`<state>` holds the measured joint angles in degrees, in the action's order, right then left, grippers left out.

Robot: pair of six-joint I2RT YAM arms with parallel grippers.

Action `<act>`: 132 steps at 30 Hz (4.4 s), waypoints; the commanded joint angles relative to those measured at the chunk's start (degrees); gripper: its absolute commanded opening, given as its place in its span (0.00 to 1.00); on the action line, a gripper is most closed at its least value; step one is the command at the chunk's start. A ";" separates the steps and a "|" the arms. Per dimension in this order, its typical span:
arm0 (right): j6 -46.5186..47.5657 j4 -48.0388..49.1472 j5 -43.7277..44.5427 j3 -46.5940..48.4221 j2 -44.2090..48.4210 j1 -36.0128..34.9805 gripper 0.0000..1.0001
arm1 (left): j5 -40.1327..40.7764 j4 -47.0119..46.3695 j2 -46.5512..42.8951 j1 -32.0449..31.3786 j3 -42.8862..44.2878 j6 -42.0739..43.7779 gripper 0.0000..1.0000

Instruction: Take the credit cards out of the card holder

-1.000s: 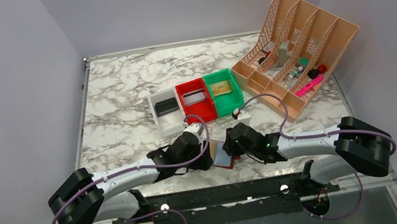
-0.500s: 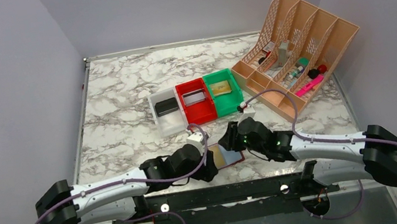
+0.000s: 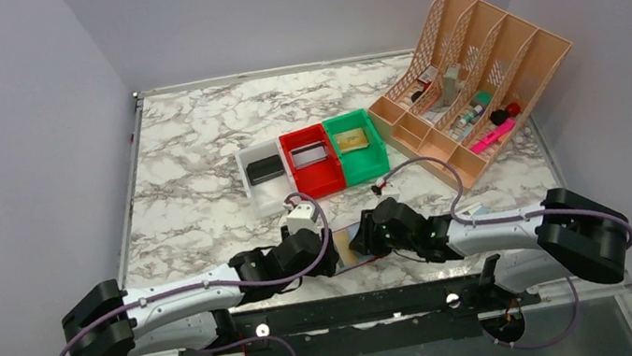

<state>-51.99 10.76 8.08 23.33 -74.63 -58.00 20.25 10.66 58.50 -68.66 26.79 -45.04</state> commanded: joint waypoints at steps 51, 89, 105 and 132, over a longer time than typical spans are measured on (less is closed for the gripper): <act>-7.28 5.53 2.02 -6.74 5.36 0.25 0.01 | -5.01 -3.31 15.13 3.91 2.37 -2.00 0.24; -6.74 14.39 -5.56 -8.38 2.82 1.82 0.05 | -11.34 -4.68 21.99 3.91 3.97 0.21 0.03; -7.05 15.82 -7.90 -11.52 5.44 4.82 0.11 | -10.21 -3.86 21.94 3.97 3.60 -0.14 0.03; -10.98 25.98 -13.00 -15.85 3.37 7.71 0.11 | -10.51 -4.46 21.99 3.84 3.00 -0.58 0.03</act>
<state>-62.11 32.51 -2.48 8.05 -70.43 -50.87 8.60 0.97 78.87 -64.62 31.90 -46.06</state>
